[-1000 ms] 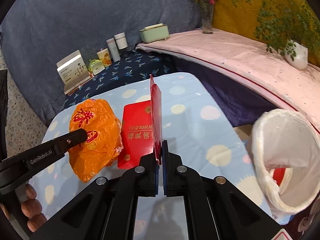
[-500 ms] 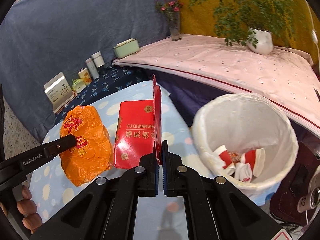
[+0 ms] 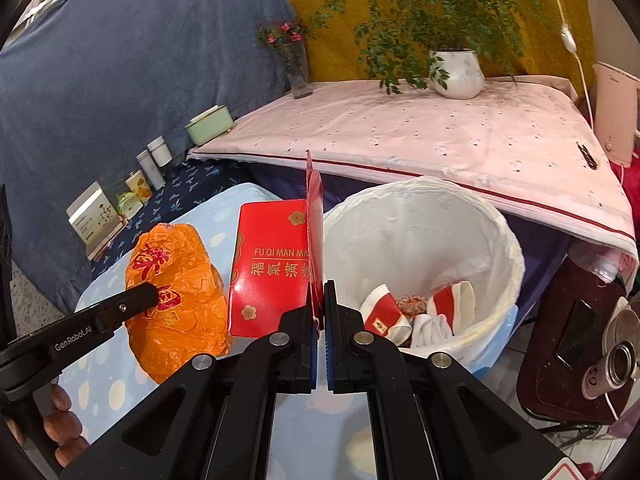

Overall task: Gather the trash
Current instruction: 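Lift and carry the orange bag and red box in both grippers over the bin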

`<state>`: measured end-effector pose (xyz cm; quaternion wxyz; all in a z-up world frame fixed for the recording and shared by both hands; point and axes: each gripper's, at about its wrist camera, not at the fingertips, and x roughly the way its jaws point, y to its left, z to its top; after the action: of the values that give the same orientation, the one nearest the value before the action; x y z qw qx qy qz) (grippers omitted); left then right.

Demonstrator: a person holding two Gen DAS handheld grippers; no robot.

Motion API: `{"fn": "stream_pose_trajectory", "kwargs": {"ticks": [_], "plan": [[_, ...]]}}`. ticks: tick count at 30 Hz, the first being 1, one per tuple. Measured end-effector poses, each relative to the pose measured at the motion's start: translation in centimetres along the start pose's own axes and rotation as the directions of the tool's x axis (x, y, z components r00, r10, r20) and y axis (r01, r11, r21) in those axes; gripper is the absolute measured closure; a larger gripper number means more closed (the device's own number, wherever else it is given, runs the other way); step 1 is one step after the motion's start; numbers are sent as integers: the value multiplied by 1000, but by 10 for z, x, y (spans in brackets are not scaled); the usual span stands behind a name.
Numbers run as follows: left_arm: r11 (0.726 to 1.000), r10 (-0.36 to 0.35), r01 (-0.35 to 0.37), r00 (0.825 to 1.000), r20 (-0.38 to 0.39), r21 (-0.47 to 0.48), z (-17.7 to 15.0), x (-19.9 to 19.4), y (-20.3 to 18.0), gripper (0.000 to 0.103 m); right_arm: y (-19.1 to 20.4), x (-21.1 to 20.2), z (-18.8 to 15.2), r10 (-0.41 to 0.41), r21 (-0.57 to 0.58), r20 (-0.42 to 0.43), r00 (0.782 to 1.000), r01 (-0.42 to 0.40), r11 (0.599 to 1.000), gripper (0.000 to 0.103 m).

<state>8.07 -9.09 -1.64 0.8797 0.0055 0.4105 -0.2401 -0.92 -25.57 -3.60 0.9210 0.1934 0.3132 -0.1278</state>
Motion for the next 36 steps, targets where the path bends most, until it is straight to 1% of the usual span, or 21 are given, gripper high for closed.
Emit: {"fn": "stream_pose_trajectory", "kwargs": {"ticks": [7, 16, 23, 36], "plan": [[998, -31, 32, 999, -18, 51, -5, 11, -30, 91, -31, -15, -2, -27, 43, 22, 999, 26, 999, 100], [992, -73, 76, 997, -28, 102, -8, 24, -62, 91, -63, -18, -2, -60, 75, -2, 998, 60, 995, 100], [987, -87, 90, 996, -26, 136, -8, 34, -79, 91, -76, -17, 0, -87, 79, -13, 996, 88, 993, 100], [979, -99, 109, 993, -69, 173, -5, 69, -100, 91, -99, -4, 2, -108, 89, -13, 994, 109, 990, 100]]}}
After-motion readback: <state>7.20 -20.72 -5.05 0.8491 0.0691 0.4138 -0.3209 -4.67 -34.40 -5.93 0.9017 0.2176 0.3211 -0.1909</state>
